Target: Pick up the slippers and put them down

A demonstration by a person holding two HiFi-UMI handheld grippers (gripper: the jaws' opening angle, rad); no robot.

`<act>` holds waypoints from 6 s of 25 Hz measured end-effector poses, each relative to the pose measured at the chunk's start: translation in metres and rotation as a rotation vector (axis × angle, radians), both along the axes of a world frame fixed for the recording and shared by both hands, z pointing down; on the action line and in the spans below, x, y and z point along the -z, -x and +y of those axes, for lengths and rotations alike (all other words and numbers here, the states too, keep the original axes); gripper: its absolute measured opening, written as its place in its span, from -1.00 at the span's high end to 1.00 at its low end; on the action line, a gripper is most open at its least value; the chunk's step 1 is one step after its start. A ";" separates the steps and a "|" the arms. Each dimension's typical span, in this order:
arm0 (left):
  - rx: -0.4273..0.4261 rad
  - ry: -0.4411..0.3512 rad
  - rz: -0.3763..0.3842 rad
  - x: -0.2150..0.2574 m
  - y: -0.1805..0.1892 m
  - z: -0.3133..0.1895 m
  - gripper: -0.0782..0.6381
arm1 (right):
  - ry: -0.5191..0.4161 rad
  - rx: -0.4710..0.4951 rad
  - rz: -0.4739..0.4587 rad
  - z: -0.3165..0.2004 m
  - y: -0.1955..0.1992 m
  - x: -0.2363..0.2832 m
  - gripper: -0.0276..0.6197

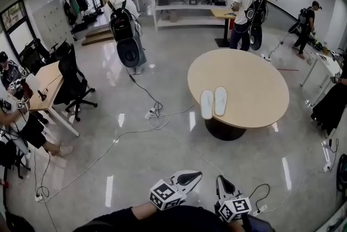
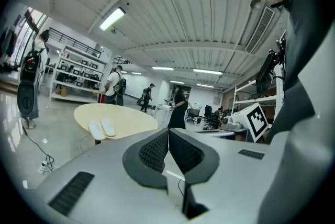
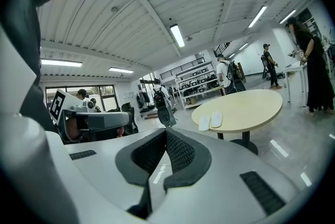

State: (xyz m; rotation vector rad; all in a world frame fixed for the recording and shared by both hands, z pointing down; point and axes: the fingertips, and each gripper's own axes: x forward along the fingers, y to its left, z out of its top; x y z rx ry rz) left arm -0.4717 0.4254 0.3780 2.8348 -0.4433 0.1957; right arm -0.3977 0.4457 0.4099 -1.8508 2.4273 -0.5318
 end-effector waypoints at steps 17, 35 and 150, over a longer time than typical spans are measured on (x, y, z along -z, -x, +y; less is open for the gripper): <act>0.066 0.072 -0.032 -0.026 -0.055 -0.007 0.71 | 0.003 -0.110 -0.006 0.013 -0.077 -0.010 0.89; 0.013 0.138 -0.012 -0.043 -0.091 -0.175 0.70 | 0.065 -0.154 0.016 -0.144 -0.103 -0.022 0.89; 0.393 0.655 -0.297 -0.262 -0.215 -0.658 0.68 | 0.575 -0.109 -0.239 -0.644 -0.284 -0.220 0.81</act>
